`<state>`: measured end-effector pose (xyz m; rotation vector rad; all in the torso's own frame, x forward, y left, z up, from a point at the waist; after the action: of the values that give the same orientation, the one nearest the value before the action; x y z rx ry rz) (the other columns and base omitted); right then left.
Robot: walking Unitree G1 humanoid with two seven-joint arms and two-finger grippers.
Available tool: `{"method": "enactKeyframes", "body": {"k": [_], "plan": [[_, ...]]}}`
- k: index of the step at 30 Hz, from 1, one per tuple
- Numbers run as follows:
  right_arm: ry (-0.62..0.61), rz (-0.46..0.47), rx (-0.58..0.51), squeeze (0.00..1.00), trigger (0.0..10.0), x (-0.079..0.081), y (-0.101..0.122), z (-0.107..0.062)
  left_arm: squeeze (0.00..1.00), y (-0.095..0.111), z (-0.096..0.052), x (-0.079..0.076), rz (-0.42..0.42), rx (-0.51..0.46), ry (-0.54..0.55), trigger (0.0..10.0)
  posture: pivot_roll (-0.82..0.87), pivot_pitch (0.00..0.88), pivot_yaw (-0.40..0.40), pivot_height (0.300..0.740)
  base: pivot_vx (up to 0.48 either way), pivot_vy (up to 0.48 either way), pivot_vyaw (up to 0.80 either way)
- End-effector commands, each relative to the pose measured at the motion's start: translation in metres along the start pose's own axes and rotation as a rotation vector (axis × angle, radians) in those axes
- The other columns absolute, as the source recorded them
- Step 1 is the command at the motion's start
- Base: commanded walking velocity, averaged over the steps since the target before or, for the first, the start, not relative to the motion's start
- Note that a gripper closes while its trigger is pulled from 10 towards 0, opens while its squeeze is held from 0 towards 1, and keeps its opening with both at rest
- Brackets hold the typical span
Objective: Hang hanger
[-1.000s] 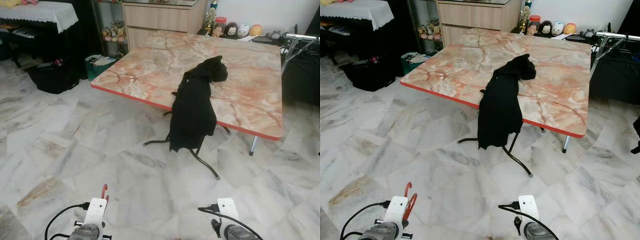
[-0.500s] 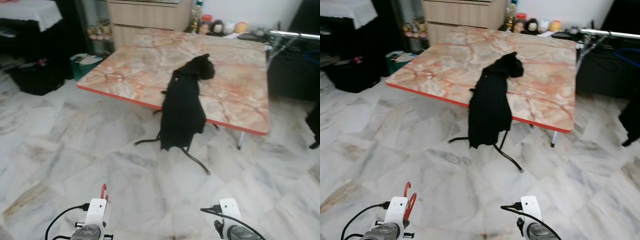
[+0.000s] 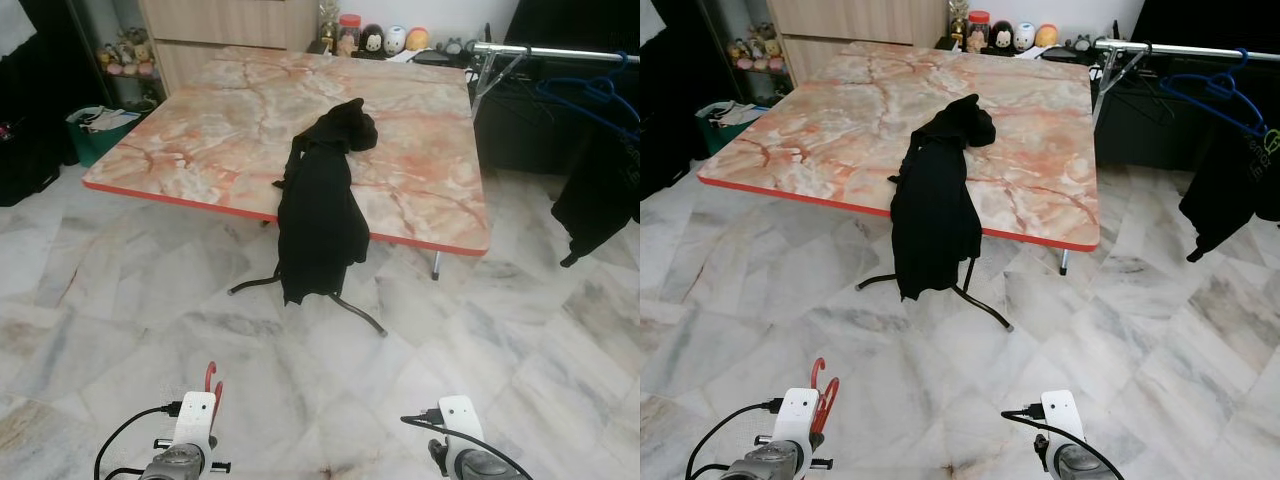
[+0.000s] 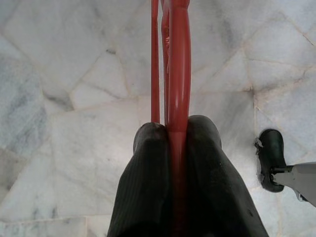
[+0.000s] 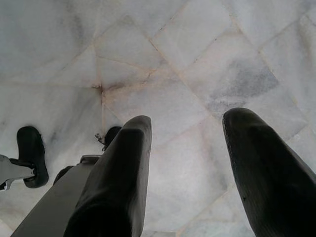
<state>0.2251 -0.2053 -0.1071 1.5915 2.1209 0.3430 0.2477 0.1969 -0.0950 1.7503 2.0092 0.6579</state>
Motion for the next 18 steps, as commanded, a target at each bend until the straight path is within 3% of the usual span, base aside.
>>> {"method": "enactKeyframes", "body": {"k": [1,13,18], "plan": [[0.001,-0.002,0.0,0.0,10.0,-0.0004,0.0021,0.0001,0.0,0.0008,0.0,0.0004,0.012,-0.003,-0.007,10.0,-0.04,0.0,-0.033,0.74,0.0,0.0,-0.7],[0.0,-0.018,-0.006,0.0,10.0,-0.0016,0.003,0.0,0.0,0.0029,0.0,0.0001,0.043,-0.01,-0.015,10.0,-0.03,0.0,-0.032,0.74,0.0,0.0,-0.7],[0.003,-0.028,-0.002,0.0,10.0,-0.0023,0.0018,-0.0001,0.0,0.0024,0.0,-0.0009,0.062,-0.008,-0.021,10.0,-0.03,0.0,-0.037,0.74,0.0,-0.319,-0.69]]}}
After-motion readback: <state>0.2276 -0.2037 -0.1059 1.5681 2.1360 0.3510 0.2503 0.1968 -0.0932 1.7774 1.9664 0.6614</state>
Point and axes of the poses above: a point about 5 cm out from each wrist's last joint towards the gripper, its own z axis pointing out of the wrist towards the gripper, its own y axis along the axis of the wrist's last joint, x = y × z, the point moved 4 cm from there along z, pointing out of the wrist towards the gripper, and after that the axes turned 11 degrees about -z, right-handed, at the moved point
